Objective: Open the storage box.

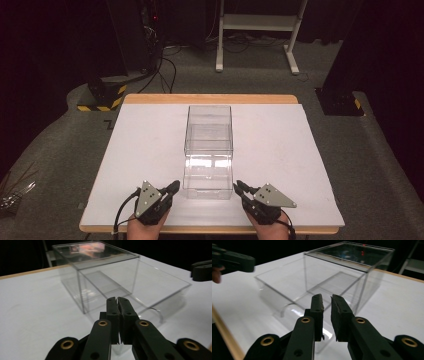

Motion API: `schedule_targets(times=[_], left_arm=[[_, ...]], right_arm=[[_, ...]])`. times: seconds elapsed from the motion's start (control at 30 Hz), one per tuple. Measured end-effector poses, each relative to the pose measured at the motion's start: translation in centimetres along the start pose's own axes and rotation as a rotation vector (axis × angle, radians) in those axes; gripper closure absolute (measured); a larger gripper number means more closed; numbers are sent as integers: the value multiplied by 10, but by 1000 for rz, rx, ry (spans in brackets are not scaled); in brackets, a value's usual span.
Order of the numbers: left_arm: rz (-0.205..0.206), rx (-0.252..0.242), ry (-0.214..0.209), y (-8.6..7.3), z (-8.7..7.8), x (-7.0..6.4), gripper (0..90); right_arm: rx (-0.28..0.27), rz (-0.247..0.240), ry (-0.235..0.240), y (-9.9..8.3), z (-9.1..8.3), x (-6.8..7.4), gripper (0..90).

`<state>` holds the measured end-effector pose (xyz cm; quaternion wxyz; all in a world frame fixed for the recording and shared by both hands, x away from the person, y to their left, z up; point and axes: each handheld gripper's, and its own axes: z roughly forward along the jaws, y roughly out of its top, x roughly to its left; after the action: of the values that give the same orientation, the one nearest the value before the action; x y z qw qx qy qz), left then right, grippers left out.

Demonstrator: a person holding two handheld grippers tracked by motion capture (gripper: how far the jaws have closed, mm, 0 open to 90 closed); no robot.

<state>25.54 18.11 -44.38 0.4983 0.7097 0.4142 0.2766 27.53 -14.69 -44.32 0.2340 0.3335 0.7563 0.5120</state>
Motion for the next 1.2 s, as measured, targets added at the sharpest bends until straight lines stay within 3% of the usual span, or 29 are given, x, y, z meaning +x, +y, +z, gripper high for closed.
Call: schedule_targets(times=[0.1, 0.13, 0.17, 0.23, 0.37, 0.4, 0.47, 0.53, 0.83, 0.93, 1.07, 1.13, 1.2], left_arm=[[-51, 32, 34, 1, 22, 19, 898], [-45, 54, 50, -1, 34, 24, 898], [-45, 54, 50, -1, 34, 24, 898], [-36, 99, 65, -4, 53, 28, 898], [-46, 133, 27, -8, 71, 26, 900], [-47, 132, 10, -8, 73, 23, 900], [-26, 137, 17, -8, 73, 18, 900], [-42, 141, 7, -8, 72, 18, 900], [-26, 147, 5, -11, 62, 13, 900], [-29, 133, 5, -12, 61, 15, 883], [-22, 127, 35, -13, 57, 24, 848], [-40, 130, 73, -15, 54, 41, 829], [-46, 139, 97, -16, 52, 48, 825]], right_arm=[[39, 23, -35, 1, 18, -16, 823], [84, 37, -53, 0, 35, -25, 830], [84, 37, -53, 0, 35, -25, 830], [125, 39, -66, -1, 50, -31, 832], [166, 44, -78, 0, 74, -32, 879], [166, 44, -78, 0, 74, -32, 879], [171, 54, -70, 0, 73, -31, 897], [171, 49, -70, -1, 71, -29, 897], [160, 54, -70, -6, 61, -20, 896], [164, 56, -74, -6, 60, -22, 814], [163, 40, -83, -5, 55, -29, 757], [166, 36, -104, -6, 52, -38, 717], [168, 44, -111, -8, 51, -42, 699]])
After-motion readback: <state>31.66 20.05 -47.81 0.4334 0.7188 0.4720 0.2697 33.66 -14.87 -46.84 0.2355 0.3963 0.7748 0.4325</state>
